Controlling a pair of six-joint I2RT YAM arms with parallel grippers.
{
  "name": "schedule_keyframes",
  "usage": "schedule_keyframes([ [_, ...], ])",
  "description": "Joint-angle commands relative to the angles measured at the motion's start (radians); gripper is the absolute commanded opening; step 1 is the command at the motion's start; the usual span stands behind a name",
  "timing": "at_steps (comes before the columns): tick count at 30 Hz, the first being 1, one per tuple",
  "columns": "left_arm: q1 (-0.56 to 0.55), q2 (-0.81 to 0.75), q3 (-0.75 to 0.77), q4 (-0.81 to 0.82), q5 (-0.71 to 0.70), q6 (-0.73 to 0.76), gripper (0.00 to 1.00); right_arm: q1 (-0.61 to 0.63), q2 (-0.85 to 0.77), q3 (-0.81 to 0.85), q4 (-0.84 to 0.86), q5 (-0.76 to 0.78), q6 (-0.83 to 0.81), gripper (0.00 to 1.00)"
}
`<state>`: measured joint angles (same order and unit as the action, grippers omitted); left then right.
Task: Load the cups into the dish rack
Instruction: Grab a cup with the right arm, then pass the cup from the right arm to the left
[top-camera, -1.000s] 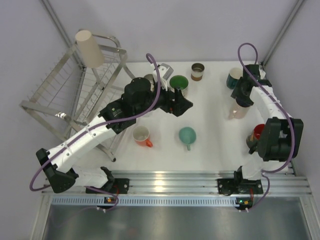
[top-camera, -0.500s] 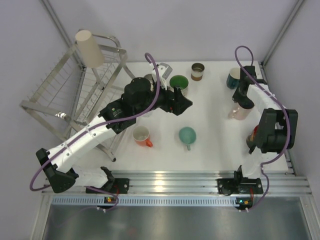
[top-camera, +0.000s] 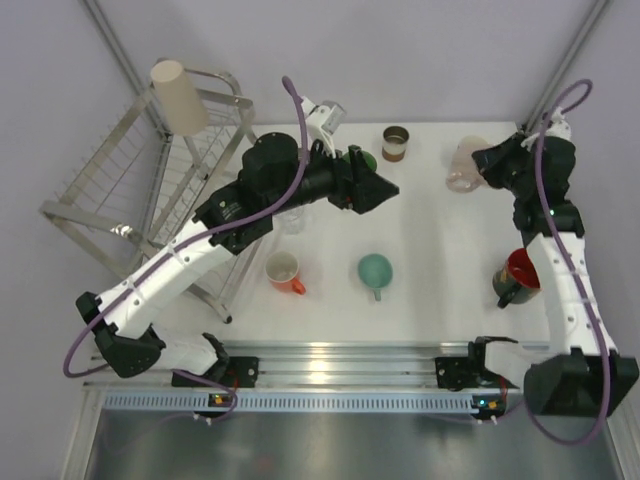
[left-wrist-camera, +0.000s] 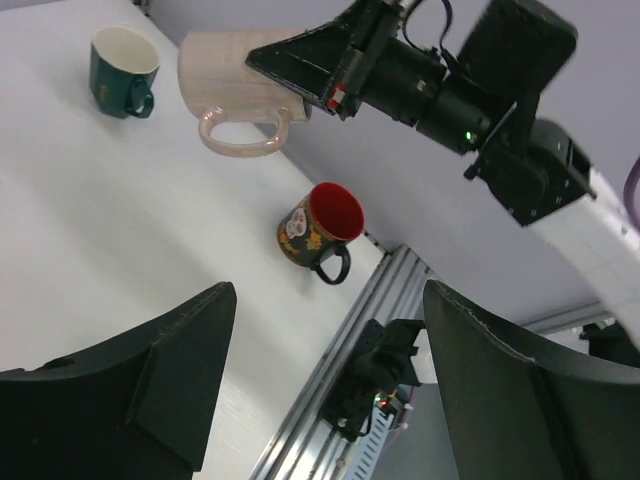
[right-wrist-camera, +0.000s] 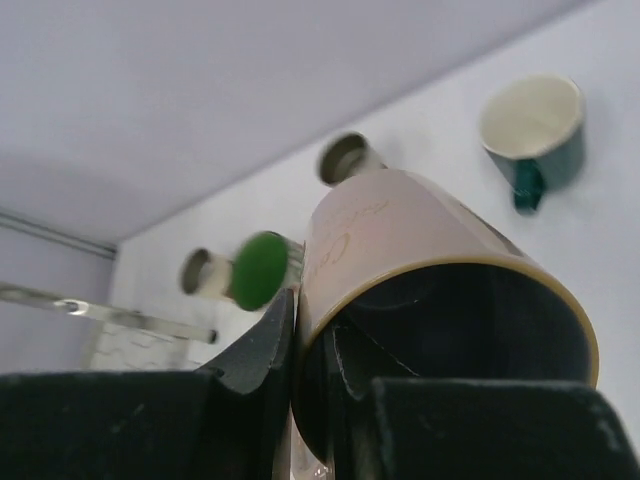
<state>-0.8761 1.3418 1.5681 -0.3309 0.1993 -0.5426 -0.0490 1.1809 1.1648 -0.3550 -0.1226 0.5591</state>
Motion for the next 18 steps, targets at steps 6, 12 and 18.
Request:
schedule_keyframes([
  [6,0.057,0.112,0.242,0.013,0.236,-0.126,0.81,-0.006,-0.256,-0.140,0.906,-0.242,0.350,0.00],
  [12,0.104,0.169,0.230,0.216,0.422,-0.241,0.81,-0.005,-0.273,-0.185,1.280,-0.285,0.570,0.00],
  [18,0.106,0.209,0.248,0.256,0.427,-0.130,0.82,0.008,-0.219,-0.148,1.384,-0.377,0.740,0.00],
])
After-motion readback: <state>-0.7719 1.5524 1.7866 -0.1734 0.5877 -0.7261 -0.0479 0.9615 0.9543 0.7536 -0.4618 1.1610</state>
